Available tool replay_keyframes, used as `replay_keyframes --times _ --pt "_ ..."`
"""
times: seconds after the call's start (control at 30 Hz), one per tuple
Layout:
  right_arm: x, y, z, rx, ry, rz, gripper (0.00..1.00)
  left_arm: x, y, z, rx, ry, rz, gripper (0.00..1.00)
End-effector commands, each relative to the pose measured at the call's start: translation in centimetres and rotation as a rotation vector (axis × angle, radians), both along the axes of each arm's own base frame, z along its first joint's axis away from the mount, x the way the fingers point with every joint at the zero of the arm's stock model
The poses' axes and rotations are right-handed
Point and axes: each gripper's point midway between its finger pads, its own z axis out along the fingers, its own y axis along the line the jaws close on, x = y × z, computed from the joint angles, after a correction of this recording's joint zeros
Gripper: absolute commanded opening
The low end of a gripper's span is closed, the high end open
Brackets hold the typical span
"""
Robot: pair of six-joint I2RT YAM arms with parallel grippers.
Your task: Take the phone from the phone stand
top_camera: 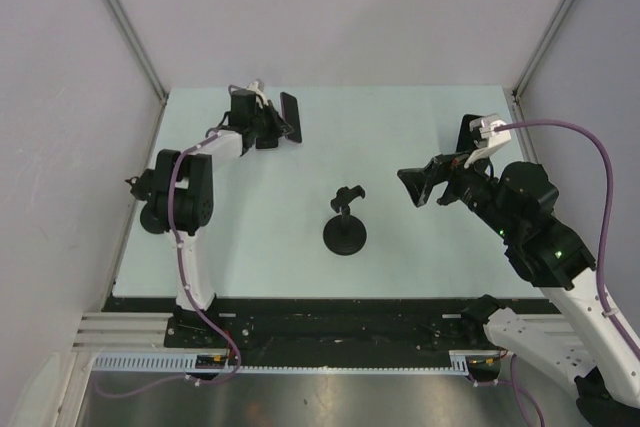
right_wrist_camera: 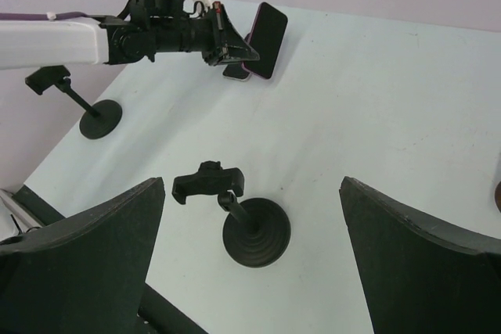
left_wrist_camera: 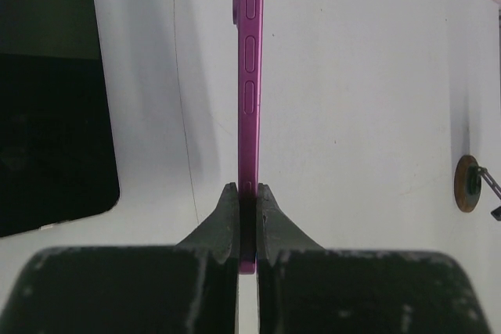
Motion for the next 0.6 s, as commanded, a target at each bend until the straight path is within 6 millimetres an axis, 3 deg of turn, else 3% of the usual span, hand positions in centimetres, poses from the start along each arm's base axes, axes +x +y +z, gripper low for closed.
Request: replay_keyframes --times 0.0,0.33,0.57 --pt "-0.2 -0.5 0.3 -0.016 -0.02 -0.006 1.0 2.9 -1.0 2.9 -0.101 -0.066 -0.021 0.0" --pt "0.1 -0.3 -0.3 -0.034 -0.003 -0.005 1.0 3.9 -0.1 -0.9 -0.187 0.06 0.014 0.01" --pt "0.3 -0.1 -0.5 -0.038 0.0 0.001 1.0 3.7 0.3 -1.8 -0.201 0.088 0.007 0.13"
